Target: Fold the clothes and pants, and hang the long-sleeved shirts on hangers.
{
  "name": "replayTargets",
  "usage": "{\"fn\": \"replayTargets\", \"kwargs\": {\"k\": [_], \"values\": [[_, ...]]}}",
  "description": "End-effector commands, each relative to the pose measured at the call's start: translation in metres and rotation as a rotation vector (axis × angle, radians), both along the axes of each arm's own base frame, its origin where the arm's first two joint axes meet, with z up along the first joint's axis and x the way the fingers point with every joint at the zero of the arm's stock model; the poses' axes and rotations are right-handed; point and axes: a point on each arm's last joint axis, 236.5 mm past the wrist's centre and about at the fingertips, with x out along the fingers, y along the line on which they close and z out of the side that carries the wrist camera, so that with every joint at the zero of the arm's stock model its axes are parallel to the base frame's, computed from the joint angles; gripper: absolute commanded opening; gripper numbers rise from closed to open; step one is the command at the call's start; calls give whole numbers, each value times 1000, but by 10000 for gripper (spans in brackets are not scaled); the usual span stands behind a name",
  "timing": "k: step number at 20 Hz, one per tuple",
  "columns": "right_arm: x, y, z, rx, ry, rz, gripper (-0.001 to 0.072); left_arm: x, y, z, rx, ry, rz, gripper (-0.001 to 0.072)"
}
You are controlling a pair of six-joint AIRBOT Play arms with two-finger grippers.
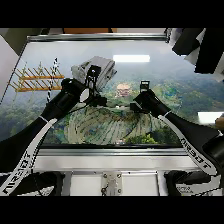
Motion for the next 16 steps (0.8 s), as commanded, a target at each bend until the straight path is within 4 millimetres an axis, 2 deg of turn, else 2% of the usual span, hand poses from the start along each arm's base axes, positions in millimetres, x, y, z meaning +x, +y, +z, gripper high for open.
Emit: {"fn": "replayTargets", "kwargs": {"k": [1,3,5,6,8,10,11,12,14,16], "values": [[5,-7,13,-53,13,150,0,-8,4,-1,20,28,-16,16],[9,-12,54,-92,7,294,8,-13,8,14,26,8,-52,16],[-2,-24,110,-138,30,373,8,-21,13,42,8,-33,-65,16],[-17,-32,142,-157,63,407,8,-29,14,54,-15,-35,-65,16],[-48,-40,187,-128,88,391,8,-59,1,77,-124,6,-90,16],[-80,-31,205,-29,105,391,8,-88,-18,91,-230,65,-124,16],[-97,-24,209,25,133,394,8,-101,-24,89,-250,94,-141,16],[-116,-16,211,85,171,399,8,-115,-26,81,-254,129,-148,16],[-143,-3,211,182,207,403,8,-142,-20,52,-232,208,-109,16],[-163,-4,201,198,226,357,8,-171,-13,21,-210,295,-83,16]]}}
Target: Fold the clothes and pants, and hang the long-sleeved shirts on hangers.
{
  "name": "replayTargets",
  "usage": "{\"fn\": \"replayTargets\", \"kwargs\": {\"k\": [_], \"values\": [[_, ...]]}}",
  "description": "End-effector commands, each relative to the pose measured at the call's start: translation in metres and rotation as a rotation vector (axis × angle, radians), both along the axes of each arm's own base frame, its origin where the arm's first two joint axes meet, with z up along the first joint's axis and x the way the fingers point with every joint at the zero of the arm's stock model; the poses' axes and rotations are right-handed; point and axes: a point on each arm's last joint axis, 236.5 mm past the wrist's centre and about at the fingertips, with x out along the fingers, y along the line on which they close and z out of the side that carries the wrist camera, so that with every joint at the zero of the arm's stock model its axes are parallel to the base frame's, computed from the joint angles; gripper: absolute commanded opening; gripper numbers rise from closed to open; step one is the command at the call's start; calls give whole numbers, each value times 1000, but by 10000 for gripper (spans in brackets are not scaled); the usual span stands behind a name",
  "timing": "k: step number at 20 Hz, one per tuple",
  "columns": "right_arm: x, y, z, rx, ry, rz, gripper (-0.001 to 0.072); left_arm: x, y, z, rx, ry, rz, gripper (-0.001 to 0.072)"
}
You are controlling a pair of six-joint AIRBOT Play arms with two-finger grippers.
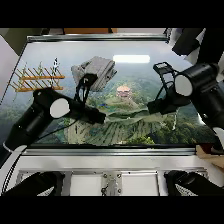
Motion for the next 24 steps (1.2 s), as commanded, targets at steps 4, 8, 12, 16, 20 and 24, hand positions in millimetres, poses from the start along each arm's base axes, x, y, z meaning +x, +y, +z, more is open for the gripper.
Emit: {"fn": "replayTargets", "kwargs": {"k": [4,8,12,16,20,24], "values": [[-74,0,-34,33,172,-64,8,-69,-23,-47,-116,209,19,15],[-72,2,-36,40,160,-58,9,-65,-27,-59,-97,228,24,15],[-72,2,-36,40,160,-57,9,-58,-31,-64,-61,221,-53,20],[-72,2,-36,40,160,-58,9,-41,-43,-45,-70,183,-111,707],[-73,2,-36,38,164,-57,9,11,-34,-5,-127,78,-53,707],[-72,2,-36,38,163,-57,10,80,35,8,-74,-1,123,707]]}}
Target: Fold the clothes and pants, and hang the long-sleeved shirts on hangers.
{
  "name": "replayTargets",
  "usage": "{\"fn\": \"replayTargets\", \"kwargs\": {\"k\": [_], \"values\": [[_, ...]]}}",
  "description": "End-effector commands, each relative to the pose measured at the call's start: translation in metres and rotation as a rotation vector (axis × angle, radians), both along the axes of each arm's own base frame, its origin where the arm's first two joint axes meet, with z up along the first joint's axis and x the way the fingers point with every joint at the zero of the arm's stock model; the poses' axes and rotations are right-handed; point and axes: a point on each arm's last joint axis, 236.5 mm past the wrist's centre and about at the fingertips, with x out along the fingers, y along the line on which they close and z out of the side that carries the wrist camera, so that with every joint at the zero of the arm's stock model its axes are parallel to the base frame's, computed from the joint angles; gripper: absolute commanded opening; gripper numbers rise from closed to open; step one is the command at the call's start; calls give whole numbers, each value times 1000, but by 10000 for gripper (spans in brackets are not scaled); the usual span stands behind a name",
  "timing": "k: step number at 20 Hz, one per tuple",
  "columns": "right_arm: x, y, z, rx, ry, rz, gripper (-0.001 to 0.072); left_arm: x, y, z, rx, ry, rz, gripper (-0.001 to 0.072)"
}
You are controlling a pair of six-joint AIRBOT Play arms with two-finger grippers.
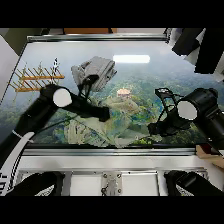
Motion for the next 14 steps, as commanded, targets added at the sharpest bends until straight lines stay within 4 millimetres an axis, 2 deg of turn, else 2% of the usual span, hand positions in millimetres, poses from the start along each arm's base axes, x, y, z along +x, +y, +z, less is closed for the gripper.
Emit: {"fn": "replayTargets", "kwargs": {"k": [1,5,8,10,14], "values": [[-1,0,0,-1,3,1,9,59,70,6,93,-74,153,707],[-1,0,0,-1,3,0,9,122,187,-22,354,-146,339,707],[-1,0,0,-1,3,1,9,158,248,-42,516,-173,396,707],[-1,0,0,-1,3,0,9,178,278,-56,594,-181,414,707],[-1,0,0,-1,3,1,9,207,307,-92,639,-135,440,707]]}}
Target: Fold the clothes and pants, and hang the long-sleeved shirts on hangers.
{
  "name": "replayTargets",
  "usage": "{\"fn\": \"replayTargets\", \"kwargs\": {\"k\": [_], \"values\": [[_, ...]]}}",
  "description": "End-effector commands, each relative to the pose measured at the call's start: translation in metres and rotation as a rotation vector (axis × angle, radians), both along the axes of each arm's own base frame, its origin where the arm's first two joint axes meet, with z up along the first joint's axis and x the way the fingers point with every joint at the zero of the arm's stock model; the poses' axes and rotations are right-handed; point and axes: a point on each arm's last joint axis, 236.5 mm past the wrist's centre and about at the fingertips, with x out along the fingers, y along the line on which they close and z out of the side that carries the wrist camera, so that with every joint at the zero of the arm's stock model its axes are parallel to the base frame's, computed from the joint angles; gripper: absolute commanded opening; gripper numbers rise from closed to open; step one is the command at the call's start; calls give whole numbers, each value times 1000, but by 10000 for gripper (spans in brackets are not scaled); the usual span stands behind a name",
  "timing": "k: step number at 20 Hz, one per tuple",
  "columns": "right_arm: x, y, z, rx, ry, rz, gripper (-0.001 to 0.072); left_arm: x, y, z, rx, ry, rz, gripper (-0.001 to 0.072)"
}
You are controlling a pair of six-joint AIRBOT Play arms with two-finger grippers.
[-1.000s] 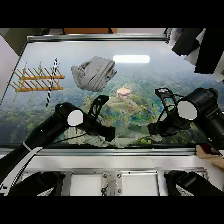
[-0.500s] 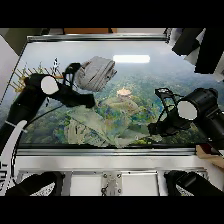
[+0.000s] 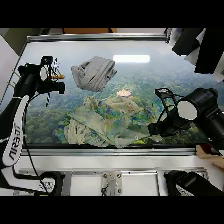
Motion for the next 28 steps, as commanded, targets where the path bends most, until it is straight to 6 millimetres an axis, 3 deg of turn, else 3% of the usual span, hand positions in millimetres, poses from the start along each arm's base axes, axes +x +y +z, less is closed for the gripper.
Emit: {"fn": "replayTargets", "kwargs": {"k": [1,4,8,14,19,22,25,26,28], "values": [[0,0,0,1,0,1,9,26,41,-33,73,34,40,707],[0,0,0,1,0,0,10,40,57,-61,76,69,69,707],[0,0,0,0,0,0,10,50,89,-79,202,112,68,707],[0,0,0,1,0,0,9,32,96,-122,195,195,81,706],[0,0,0,1,0,1,9,27,95,-137,182,193,90,701],[0,0,0,1,0,0,9,29,94,-136,182,182,85,365],[0,0,0,1,0,0,9,27,95,-136,182,190,87,105],[0,0,0,1,0,0,9,26,95,-136,182,194,88,51],[0,0,0,1,0,0,9,25,95,-136,183,200,90,14]]}}
